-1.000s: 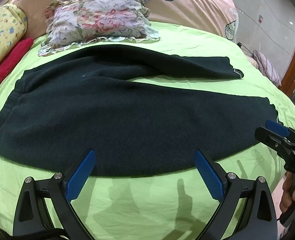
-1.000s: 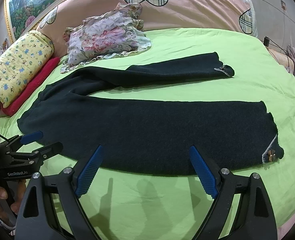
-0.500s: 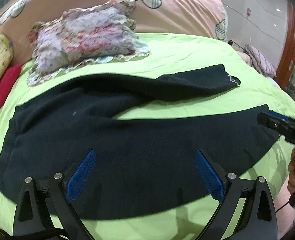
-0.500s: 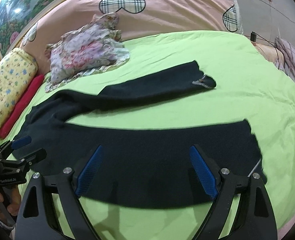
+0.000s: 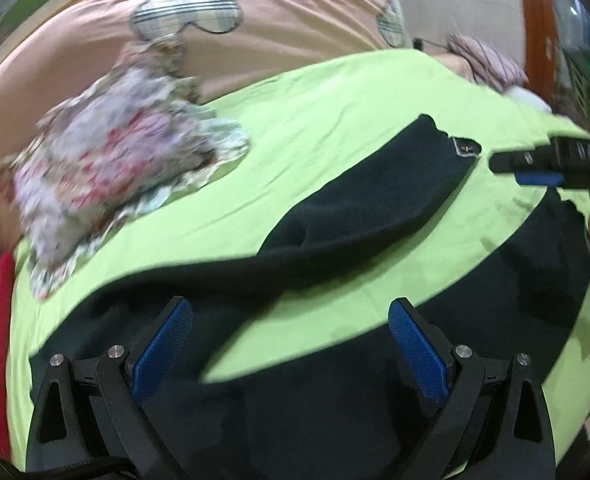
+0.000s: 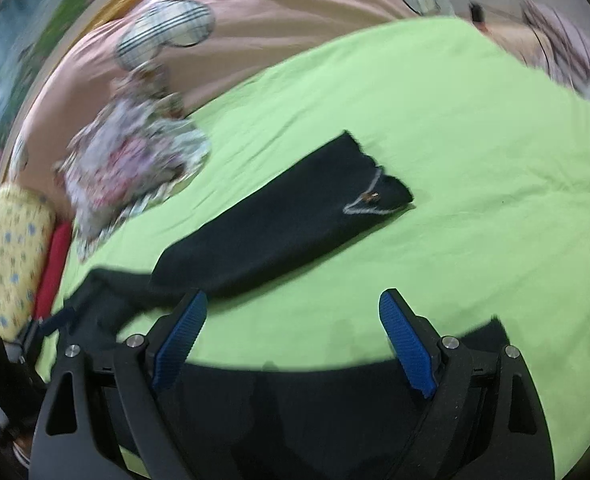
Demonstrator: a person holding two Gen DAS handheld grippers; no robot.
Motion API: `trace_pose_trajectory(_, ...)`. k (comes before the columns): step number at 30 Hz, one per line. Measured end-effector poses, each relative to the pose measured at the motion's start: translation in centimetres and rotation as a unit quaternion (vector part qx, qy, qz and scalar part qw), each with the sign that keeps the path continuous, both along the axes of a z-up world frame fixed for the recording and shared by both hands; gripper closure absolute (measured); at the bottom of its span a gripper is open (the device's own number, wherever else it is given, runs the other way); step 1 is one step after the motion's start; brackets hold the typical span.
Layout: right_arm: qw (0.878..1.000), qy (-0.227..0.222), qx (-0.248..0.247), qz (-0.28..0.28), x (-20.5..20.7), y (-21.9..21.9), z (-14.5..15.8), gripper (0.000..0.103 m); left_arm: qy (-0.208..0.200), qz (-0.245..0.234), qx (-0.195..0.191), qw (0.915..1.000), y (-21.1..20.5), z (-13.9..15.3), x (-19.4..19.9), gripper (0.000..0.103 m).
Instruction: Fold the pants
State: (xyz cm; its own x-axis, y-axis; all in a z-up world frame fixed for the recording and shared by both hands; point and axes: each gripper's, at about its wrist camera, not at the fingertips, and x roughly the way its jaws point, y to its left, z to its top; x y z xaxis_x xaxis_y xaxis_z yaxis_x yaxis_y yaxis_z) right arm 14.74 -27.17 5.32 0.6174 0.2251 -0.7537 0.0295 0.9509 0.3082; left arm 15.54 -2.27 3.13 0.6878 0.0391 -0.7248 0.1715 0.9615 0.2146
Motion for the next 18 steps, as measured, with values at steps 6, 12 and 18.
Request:
trace_pose_trajectory(6, 0.998, 0.025, 0.038, -0.044, 4.0, -2.4, -1.3, 0.022, 0.006, -0.067, 0.045, 0.9967, -2.8, -1.0, 3.5, 0.004)
trace_pose_trajectory(12, 0.995, 0.059, 0.056, -0.066, 6.9, -3.5, -3.2, 0.049, 0.031, -0.118, 0.085, 0.9889, -4.5, -3.2, 6.2, 0.005)
trace_pose_trajectory(18, 0.994, 0.052, 0.057, -0.073, 7.6, -3.7, -3.8, 0.093, 0.103, -0.144, 0.038, 0.9835, -4.2, -5.3, 7.8, 0.046)
